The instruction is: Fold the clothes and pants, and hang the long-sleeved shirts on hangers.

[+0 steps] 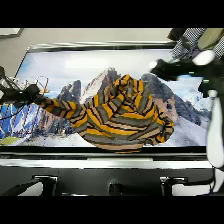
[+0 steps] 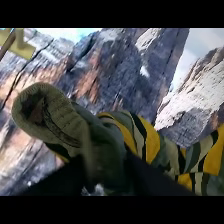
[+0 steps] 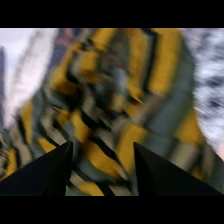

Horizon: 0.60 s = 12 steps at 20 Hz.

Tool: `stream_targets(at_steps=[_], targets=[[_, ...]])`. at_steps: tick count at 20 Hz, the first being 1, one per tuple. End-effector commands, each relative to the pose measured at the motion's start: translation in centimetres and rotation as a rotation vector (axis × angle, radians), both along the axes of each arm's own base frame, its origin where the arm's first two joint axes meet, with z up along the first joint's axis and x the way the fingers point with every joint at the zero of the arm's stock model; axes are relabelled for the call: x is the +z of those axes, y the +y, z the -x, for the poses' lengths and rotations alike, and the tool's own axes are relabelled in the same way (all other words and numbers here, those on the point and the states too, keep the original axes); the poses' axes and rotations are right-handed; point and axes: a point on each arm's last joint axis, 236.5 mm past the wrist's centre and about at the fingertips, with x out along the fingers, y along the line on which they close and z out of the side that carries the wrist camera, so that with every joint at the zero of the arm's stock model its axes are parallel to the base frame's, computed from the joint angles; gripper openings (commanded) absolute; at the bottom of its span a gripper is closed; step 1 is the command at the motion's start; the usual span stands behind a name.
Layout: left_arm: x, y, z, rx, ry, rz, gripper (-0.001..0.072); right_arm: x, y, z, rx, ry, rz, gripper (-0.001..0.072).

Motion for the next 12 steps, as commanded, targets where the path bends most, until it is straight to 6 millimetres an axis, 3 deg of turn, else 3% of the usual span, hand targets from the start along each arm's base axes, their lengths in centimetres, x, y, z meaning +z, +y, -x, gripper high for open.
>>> stream_targets(at_steps=[1, 2, 3, 4, 9, 12], targets=[[-1.0, 0.5, 3.0, -0.042, 0.107, 0.055, 0.0678, 0.8, -8.4, 7.6, -0.073, 0.122, 0.099, 0.0463], [-1.5, 0.5, 4.1, -0.065, 0.145, 0.055, 0.0678, 0.1, -9.6, 9.5, -0.119, 0.142, 0.093, 0.0486], [-2.1, 0.3, 5.2, -0.072, 0.174, 0.061, 0.0678, -1.5, -10.1, 12.2, -0.149, 0.198, 0.074, 0.0587], [-3.0, -0.1, 6.3, -0.071, 0.194, 0.07, 0.0678, -3.6, -9.9, 14.9, -0.175, 0.263, 0.047, 0.0617], [-7.3, -5.2, 11.1, -0.008, 0.193, 0.288, 0.0678, -14.2, -4.6, 27.5, -0.233, 0.555, -0.076, 0.0619], [-10.0, -7.9, 13.8, -0.008, 0.255, 0.369, 0.0678, -17.8, -3.5, 30.2, -0.279, 0.594, -0.098, 0.0618]])
